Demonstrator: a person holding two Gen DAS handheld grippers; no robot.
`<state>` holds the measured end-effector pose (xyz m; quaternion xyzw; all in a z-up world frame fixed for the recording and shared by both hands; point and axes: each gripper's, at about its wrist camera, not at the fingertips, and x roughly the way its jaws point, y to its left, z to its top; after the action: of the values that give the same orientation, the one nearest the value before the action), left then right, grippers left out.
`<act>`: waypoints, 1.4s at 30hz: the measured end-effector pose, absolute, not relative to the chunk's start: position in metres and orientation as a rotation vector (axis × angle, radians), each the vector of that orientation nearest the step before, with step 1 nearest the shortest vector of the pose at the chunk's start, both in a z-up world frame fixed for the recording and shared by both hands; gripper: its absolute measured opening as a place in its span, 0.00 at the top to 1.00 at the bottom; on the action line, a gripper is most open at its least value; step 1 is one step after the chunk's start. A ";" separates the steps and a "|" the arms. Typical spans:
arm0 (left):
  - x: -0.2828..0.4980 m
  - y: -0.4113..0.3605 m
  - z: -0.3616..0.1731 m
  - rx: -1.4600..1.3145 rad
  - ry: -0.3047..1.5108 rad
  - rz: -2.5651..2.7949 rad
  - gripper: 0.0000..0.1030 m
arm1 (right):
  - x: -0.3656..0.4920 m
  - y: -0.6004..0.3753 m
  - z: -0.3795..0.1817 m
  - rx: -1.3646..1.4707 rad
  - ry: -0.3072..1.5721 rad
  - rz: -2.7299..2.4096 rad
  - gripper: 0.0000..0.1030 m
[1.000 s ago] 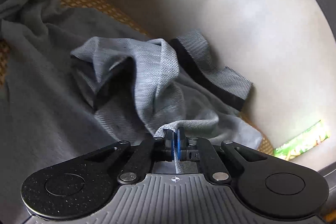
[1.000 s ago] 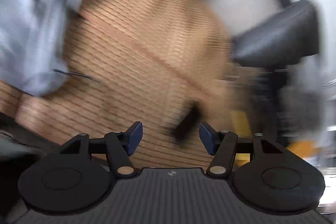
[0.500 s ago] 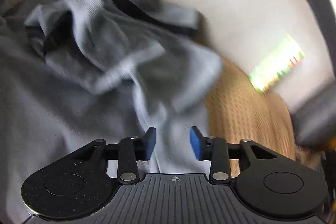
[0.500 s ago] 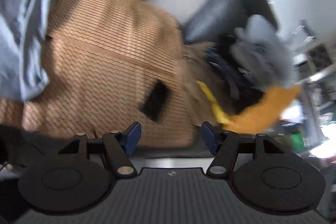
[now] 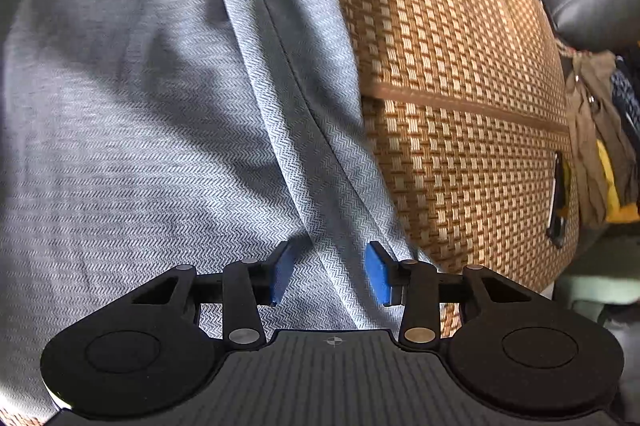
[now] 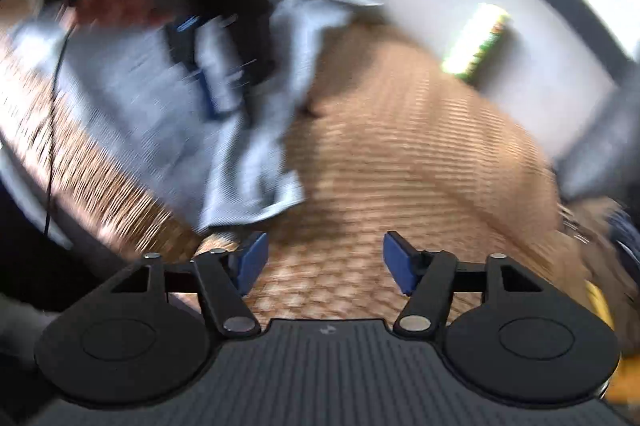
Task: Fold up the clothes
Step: 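Grasp the folded sweatshirt fabric with the left gripper and smooth it flat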
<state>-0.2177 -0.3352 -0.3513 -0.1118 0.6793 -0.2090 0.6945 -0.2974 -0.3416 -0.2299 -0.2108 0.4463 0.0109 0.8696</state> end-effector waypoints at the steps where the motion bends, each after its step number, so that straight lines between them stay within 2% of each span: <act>1: -0.219 -0.335 -0.351 -0.243 1.509 -0.465 0.44 | -0.297 -0.343 -0.239 -0.452 0.929 0.040 0.39; 4: -0.217 -0.338 -0.351 -0.233 1.494 -0.457 0.44 | -0.289 -0.362 -0.253 -0.422 0.916 0.042 0.49; 10: -0.222 -0.347 -0.347 -0.219 1.454 -0.435 0.41 | -0.276 -0.383 -0.264 -0.396 0.835 0.176 0.49; 14: -0.219 -0.342 -0.350 -0.245 1.441 -0.392 0.50 | -0.263 -0.381 -0.269 -0.412 0.787 0.248 0.52; 16: -0.218 -0.340 -0.351 -0.267 1.444 -0.376 0.55 | -0.258 -0.378 -0.269 -0.406 0.769 0.279 0.53; 18: -0.215 -0.341 -0.352 -0.262 1.449 -0.368 0.91 | -0.249 -0.378 -0.268 -0.377 0.791 0.325 0.84; 19: -0.214 -0.341 -0.351 -0.260 1.449 -0.371 0.95 | -0.246 -0.378 -0.266 -0.355 0.808 0.343 0.99; 24: -0.212 -0.329 -0.332 -0.276 1.387 -0.384 1.00 | -0.258 -0.377 -0.254 -0.298 0.825 0.345 0.99; 31: -0.214 -0.316 -0.317 -0.313 1.335 -0.395 1.00 | -0.279 -0.376 -0.239 -0.235 0.836 0.339 1.00; 37: -0.225 -0.309 -0.324 -0.276 1.378 -0.375 1.00 | -0.296 -0.373 -0.235 -0.195 0.874 0.343 1.00; 38: -0.226 -0.306 -0.327 -0.276 1.386 -0.360 0.98 | -0.296 -0.372 -0.241 -0.200 0.896 0.350 1.00; 39: -0.227 -0.302 -0.331 -0.271 1.395 -0.338 0.80 | -0.298 -0.370 -0.245 -0.212 0.917 0.359 1.00; 42: -0.229 -0.294 -0.339 -0.263 1.422 -0.306 0.75 | -0.307 -0.363 -0.254 -0.282 0.976 0.397 1.00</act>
<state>-0.2285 -0.2936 -0.3388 -0.1197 0.6481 -0.1397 0.7390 -0.3072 -0.3626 -0.2542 -0.1343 0.4643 0.1888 0.8548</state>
